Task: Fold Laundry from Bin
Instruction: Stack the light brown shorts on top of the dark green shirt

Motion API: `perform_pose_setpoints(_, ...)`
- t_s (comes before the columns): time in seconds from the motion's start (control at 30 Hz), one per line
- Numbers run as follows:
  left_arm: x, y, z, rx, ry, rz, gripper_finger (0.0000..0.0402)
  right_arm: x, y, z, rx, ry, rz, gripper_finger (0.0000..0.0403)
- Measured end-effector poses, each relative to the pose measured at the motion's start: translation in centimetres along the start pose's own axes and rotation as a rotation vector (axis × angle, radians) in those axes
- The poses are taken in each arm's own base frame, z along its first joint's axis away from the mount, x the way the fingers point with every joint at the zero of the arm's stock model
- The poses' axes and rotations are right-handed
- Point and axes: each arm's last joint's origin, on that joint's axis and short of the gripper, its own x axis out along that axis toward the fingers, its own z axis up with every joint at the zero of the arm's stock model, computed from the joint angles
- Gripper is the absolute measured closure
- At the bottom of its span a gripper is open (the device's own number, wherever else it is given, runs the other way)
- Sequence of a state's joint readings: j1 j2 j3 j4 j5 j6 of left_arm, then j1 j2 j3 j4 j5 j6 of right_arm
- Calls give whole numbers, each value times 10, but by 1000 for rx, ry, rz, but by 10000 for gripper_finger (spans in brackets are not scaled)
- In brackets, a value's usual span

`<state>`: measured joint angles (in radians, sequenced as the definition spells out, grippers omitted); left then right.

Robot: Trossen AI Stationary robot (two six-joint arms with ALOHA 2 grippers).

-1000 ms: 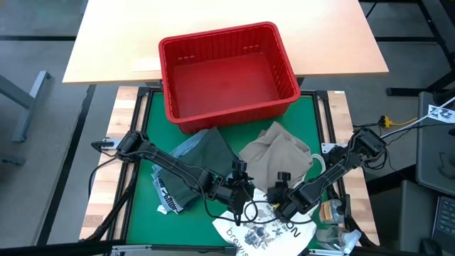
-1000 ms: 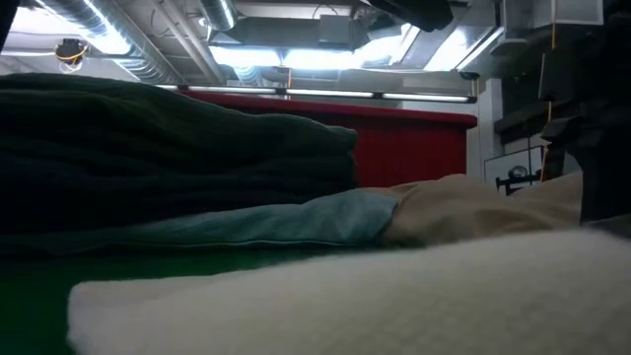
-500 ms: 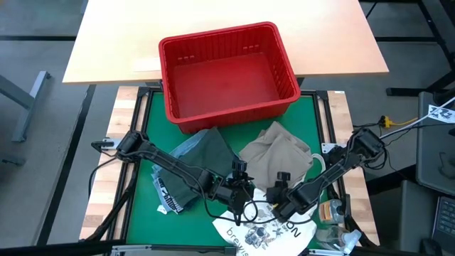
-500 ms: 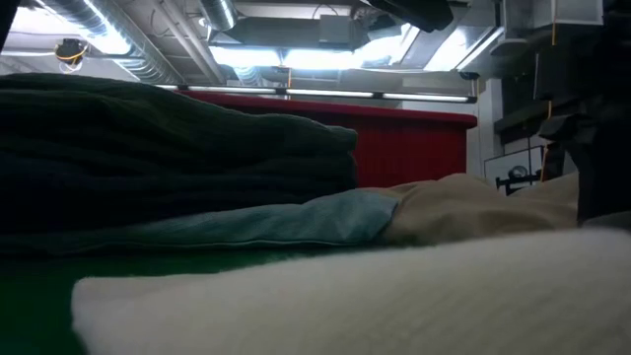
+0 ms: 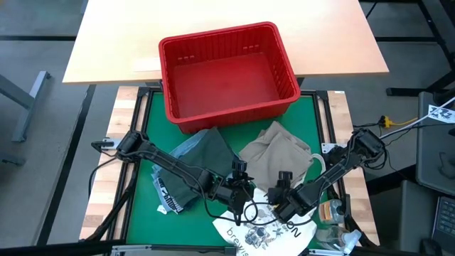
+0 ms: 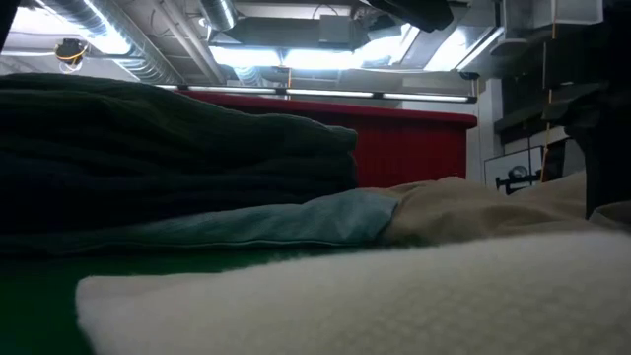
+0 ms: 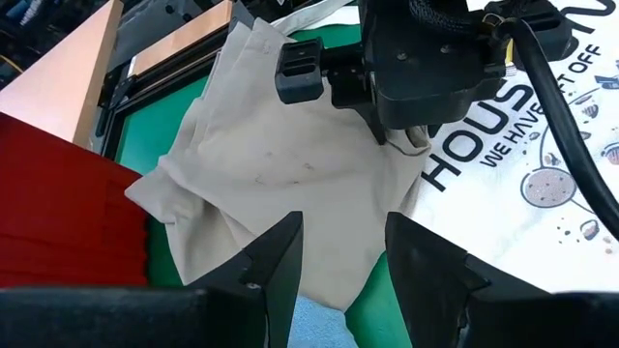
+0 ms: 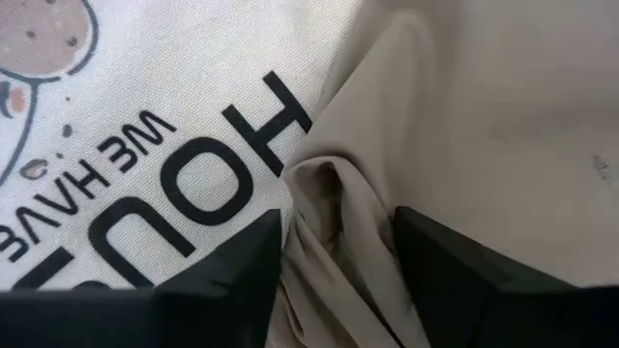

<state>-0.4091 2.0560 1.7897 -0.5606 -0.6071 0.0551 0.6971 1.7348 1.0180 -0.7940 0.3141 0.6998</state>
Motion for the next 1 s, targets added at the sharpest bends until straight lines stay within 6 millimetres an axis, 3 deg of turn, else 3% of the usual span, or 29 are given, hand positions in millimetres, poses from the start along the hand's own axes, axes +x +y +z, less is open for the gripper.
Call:
perform_pose_setpoints(0.43,0,0,0,0,0,0,257,2,-5,4,25,14,9,391)
perform_pose_setpoints(0.7,0,0,0,1,0,0,257,-2,-6,5,30,3,21,394)
perform_pose_setpoints(1.0,6,9,-12,37,109,-7,257,-32,-19,4,121,-70,60,398)
